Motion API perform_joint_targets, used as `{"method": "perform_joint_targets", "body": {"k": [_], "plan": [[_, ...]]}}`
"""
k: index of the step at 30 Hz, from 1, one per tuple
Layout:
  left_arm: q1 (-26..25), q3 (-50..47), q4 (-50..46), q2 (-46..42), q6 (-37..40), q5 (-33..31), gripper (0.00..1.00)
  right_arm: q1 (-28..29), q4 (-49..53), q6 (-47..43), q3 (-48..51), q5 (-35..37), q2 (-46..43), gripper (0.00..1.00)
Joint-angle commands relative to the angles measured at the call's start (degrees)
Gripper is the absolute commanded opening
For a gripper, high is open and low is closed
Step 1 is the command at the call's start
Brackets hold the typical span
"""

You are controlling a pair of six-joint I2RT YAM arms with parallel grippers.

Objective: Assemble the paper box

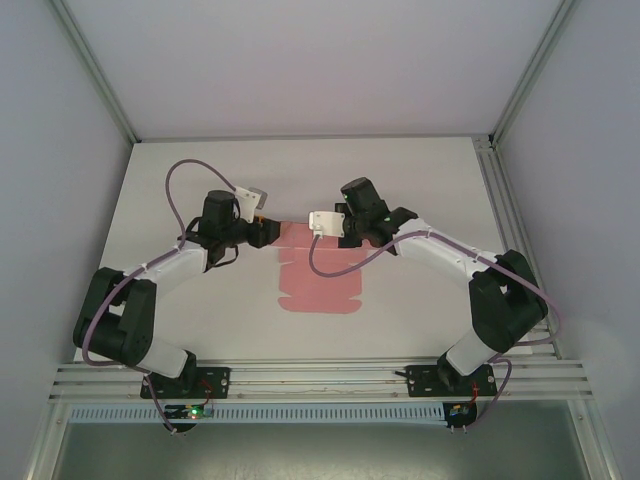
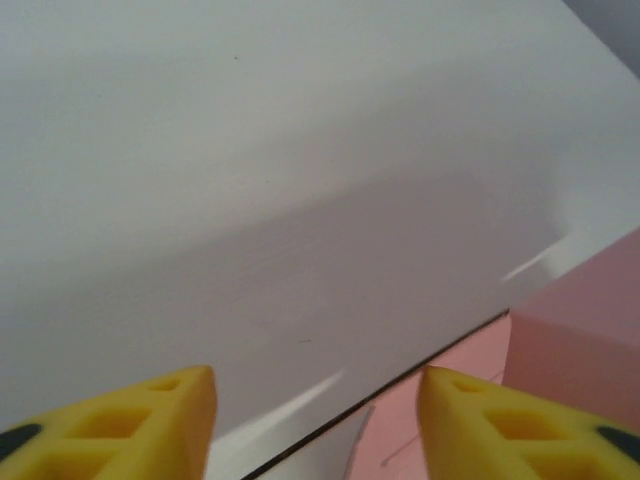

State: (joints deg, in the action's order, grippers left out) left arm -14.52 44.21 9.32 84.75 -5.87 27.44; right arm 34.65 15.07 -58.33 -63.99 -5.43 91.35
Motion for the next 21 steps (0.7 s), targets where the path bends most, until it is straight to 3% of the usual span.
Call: {"method": "perform_joint_targets", "body": {"k": [1,3,5,11,17,21], "plan": [[0.02,1.10,-1.35,0.50,2.31,3.04,0.44,-0.50,2.33,-0.25,-1.30,-1.51,0.81,0.00],[-0.02,1.01,-1.82,0.65,2.87,4.58,0.39,-0.52,2.34,0.09,-1.49,-1.13,0.91,0.00],[-0.22,1.32,-2.49,0.60,2.90,6.44,0.28,-0.49,2.21,0.18,-1.49,-0.71,1.19,0.00],[-2.84,1.26,-2.73,0.24,1.35,4.72,0.14,0.68,0.53,2.43,-1.32,3.04,1.86,0.00],[-9.21,2.72,-5.78,-1.86,0.28,-1.29,0.12,2.20,-1.05,6.13,-1.45,7.04,1.38,0.00],[-15.06,2.98,-5.29,-5.00,-4.61,-11.09,0.18,4.45,-3.20,7.61,-0.84,13.17,1.31,0.00]]}}
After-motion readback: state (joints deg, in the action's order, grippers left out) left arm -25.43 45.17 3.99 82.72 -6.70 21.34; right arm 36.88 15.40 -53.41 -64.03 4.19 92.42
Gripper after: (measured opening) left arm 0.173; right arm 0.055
